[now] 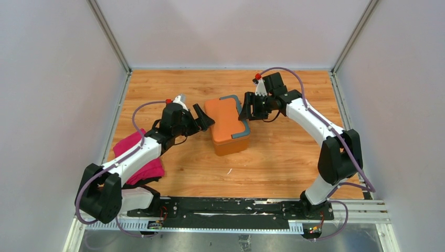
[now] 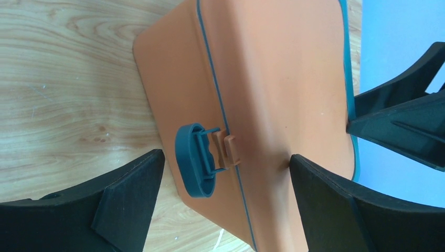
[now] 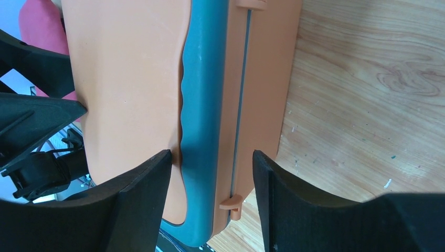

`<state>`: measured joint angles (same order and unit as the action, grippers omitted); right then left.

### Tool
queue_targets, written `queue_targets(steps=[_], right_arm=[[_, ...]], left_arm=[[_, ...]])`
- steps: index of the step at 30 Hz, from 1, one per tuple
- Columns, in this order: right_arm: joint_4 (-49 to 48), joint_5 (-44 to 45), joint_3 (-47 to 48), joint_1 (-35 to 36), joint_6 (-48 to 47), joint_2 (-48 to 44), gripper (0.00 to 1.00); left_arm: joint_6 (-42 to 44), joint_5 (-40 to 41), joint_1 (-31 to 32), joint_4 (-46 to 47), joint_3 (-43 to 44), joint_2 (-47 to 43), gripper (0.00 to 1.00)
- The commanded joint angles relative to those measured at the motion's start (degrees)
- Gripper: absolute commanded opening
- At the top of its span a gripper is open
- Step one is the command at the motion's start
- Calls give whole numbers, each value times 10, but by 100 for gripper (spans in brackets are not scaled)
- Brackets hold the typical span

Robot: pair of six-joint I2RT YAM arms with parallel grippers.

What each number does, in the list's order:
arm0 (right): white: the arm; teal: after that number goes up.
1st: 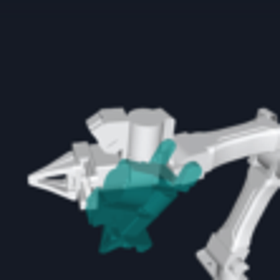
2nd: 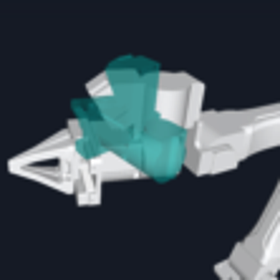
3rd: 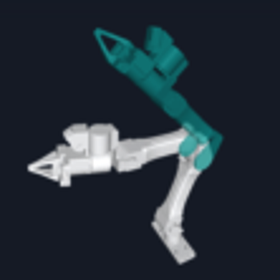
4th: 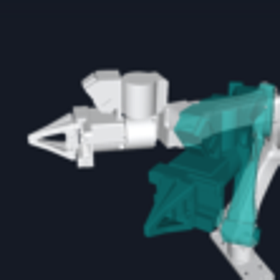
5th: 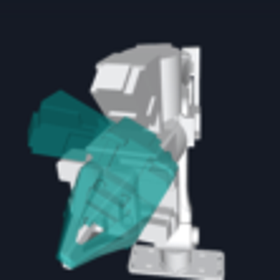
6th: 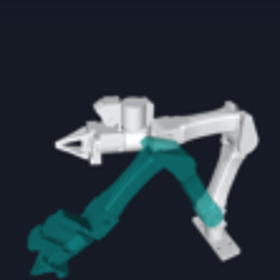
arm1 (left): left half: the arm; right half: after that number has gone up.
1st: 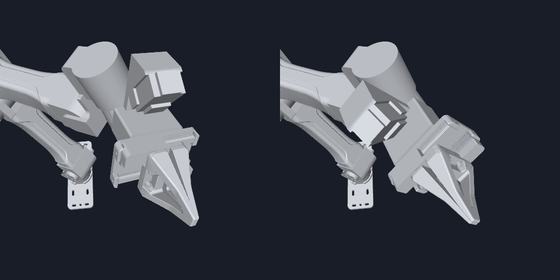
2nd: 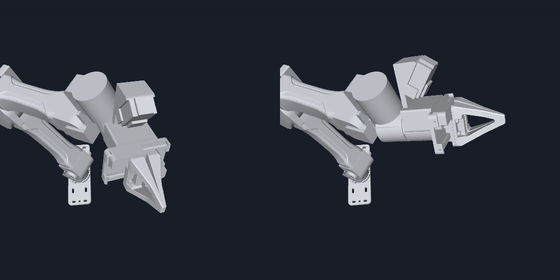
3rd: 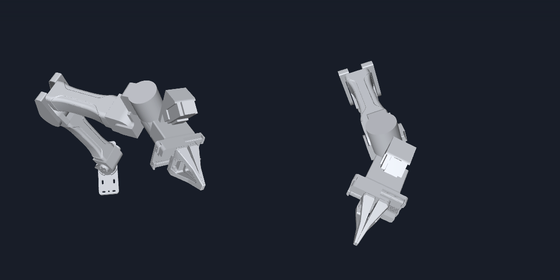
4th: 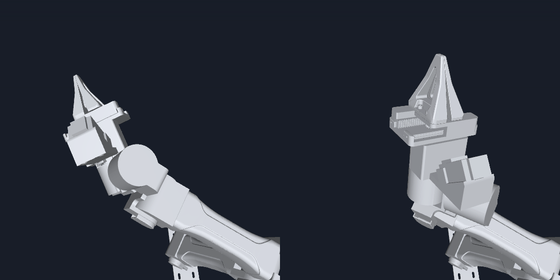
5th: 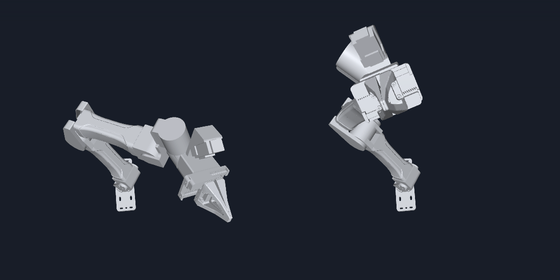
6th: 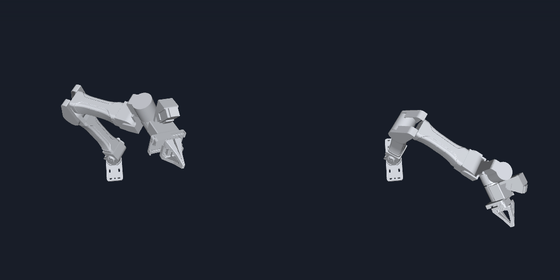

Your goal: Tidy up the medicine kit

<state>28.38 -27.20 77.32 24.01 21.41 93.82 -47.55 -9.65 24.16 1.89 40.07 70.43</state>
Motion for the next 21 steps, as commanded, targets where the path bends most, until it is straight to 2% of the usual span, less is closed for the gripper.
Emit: queue_targets(steps=[1, 21], right_arm=[[18, -7, 3, 11, -1, 12, 62], [18, -12, 2, 14, 5, 15, 58]], left_arm=[[10, 20, -3, -45, 17, -6, 93], [-10, -2, -1, -22, 22, 18, 88]])
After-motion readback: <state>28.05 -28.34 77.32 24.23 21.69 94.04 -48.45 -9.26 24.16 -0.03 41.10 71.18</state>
